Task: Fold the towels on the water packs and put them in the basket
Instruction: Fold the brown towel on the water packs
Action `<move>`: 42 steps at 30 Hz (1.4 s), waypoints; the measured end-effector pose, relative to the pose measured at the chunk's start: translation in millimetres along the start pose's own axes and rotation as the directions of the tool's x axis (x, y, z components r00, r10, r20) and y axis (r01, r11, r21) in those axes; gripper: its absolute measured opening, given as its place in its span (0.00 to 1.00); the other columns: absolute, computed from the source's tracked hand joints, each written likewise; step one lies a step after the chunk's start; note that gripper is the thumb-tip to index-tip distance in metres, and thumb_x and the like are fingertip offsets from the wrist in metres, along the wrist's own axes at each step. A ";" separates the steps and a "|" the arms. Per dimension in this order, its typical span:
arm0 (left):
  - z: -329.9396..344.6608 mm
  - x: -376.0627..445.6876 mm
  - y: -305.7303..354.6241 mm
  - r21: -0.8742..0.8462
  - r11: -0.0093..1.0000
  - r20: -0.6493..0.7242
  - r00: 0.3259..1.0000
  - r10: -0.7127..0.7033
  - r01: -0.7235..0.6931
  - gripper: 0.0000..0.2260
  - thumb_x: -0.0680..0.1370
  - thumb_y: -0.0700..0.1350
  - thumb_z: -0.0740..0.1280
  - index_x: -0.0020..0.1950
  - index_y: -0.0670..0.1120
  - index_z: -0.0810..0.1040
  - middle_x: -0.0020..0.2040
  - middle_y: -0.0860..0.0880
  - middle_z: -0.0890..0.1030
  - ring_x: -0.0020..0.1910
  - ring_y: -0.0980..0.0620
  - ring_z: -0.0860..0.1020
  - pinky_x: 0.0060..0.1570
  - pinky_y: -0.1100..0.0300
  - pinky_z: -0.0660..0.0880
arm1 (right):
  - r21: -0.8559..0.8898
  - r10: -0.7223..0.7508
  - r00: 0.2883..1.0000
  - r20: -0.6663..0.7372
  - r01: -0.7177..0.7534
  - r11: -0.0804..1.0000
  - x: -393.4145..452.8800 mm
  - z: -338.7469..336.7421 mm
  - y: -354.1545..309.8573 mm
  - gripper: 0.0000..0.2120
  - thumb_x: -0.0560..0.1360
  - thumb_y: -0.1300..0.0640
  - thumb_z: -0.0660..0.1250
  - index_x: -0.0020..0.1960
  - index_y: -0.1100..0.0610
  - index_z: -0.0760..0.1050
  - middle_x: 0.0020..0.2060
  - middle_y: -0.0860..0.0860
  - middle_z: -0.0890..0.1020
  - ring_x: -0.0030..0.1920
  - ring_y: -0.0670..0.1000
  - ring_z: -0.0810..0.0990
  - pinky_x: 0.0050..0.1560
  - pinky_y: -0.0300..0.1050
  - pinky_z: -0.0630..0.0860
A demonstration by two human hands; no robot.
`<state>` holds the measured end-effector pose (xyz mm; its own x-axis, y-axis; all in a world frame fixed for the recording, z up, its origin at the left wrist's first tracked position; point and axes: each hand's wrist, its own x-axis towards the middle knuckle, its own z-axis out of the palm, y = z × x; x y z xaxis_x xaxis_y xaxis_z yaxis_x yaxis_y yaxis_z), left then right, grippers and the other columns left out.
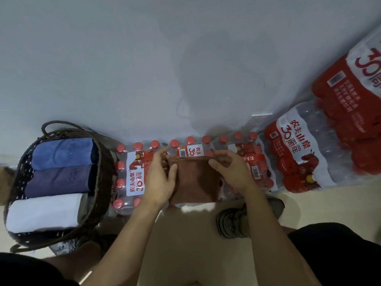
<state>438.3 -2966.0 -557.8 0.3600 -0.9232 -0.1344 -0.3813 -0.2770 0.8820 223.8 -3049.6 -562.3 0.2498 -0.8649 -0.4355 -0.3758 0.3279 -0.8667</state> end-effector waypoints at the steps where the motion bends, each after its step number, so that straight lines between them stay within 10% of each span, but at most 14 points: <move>1: 4.4 -2.3 -7.6 0.022 0.999 -0.030 0.999 -0.029 0.029 0.23 0.78 0.42 0.67 0.71 0.50 0.65 0.62 0.54 0.75 0.59 0.56 0.75 0.60 0.60 0.73 | -0.002 0.016 0.994 -0.105 -0.016 1.000 1.3 5.0 2.9 0.20 0.74 0.48 0.73 0.64 0.49 0.73 0.55 0.43 0.81 0.55 0.45 0.80 0.50 0.38 0.77; 4: 11.0 -11.5 -24.0 0.158 0.987 -0.167 0.986 0.025 0.001 0.20 0.76 0.39 0.68 0.67 0.41 0.69 0.62 0.45 0.72 0.62 0.48 0.72 0.63 0.54 0.71 | -0.099 -0.009 0.960 -0.280 -0.020 0.995 -0.3 15.9 10.2 0.15 0.75 0.50 0.72 0.59 0.47 0.73 0.51 0.40 0.79 0.52 0.43 0.79 0.53 0.42 0.76; 9: 33.9 -40.0 -33.8 0.248 0.930 0.082 0.962 0.259 -0.272 0.12 0.71 0.39 0.65 0.54 0.45 0.79 0.53 0.50 0.76 0.55 0.50 0.73 0.57 0.54 0.72 | -0.322 -0.049 0.996 0.070 0.069 0.944 -11.6 29.1 20.7 0.11 0.69 0.55 0.77 0.49 0.46 0.80 0.47 0.42 0.82 0.47 0.41 0.80 0.48 0.36 0.77; 14: 38.6 -54.5 -64.3 0.353 0.911 0.311 0.945 0.099 -0.212 0.23 0.72 0.42 0.71 0.68 0.48 0.74 0.65 0.52 0.73 0.65 0.53 0.70 0.68 0.55 0.68 | -0.473 -0.130 0.976 0.176 0.199 0.858 -28.4 37.4 42.6 0.27 0.62 0.52 0.82 0.59 0.52 0.81 0.57 0.45 0.75 0.59 0.46 0.71 0.63 0.40 0.70; 20: 43.2 -58.2 -70.3 0.392 0.909 0.213 0.975 0.061 -0.143 0.24 0.74 0.37 0.72 0.69 0.48 0.74 0.68 0.51 0.72 0.67 0.52 0.69 0.69 0.61 0.63 | -0.612 -0.295 0.952 0.086 0.284 0.738 -38.8 48.6 68.9 0.27 0.64 0.54 0.79 0.62 0.54 0.79 0.62 0.50 0.76 0.63 0.52 0.70 0.65 0.49 0.71; 26: 32.2 -42.7 -66.9 0.404 0.871 0.112 0.960 0.257 -0.280 0.08 0.77 0.45 0.69 0.55 0.45 0.81 0.59 0.48 0.79 0.61 0.47 0.73 0.63 0.48 0.71 | -0.510 -0.308 0.951 -0.015 0.258 0.821 -33.5 41.6 66.3 0.11 0.67 0.55 0.68 0.50 0.53 0.78 0.47 0.41 0.75 0.54 0.47 0.71 0.54 0.41 0.73; 32: 27.6 -32.9 -55.7 0.184 0.982 0.103 0.995 0.019 -0.038 0.09 0.80 0.58 0.60 0.50 0.53 0.72 0.44 0.52 0.79 0.42 0.54 0.78 0.38 0.66 0.72 | -0.336 -0.066 0.998 -0.020 0.055 0.940 -22.1 31.5 53.8 0.06 0.72 0.50 0.69 0.48 0.46 0.75 0.49 0.44 0.72 0.47 0.41 0.75 0.43 0.31 0.67; 36: 25.1 -23.6 -55.1 0.176 0.982 0.020 0.997 -0.080 0.075 0.08 0.80 0.54 0.62 0.50 0.51 0.74 0.39 0.54 0.79 0.38 0.55 0.77 0.33 0.74 0.65 | -0.127 0.048 0.998 0.039 -0.043 0.991 -19.5 27.3 55.3 0.07 0.75 0.50 0.71 0.52 0.44 0.75 0.49 0.40 0.82 0.49 0.37 0.80 0.45 0.32 0.74; 42: 26.1 -14.1 -58.6 0.300 0.941 -0.039 0.987 -0.153 0.158 0.13 0.80 0.52 0.64 0.51 0.42 0.79 0.47 0.48 0.73 0.43 0.50 0.74 0.48 0.56 0.74 | -0.132 0.067 0.996 0.051 -0.060 0.989 -12.9 41.9 56.2 0.17 0.80 0.48 0.64 0.67 0.48 0.71 0.59 0.44 0.81 0.62 0.47 0.78 0.63 0.48 0.75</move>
<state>433.3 -2943.7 -619.4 0.4475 -0.8587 -0.2499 -0.5570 -0.4862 0.6733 236.9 -3004.1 -615.6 0.2687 -0.8206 -0.5044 -0.5047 0.3261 -0.7994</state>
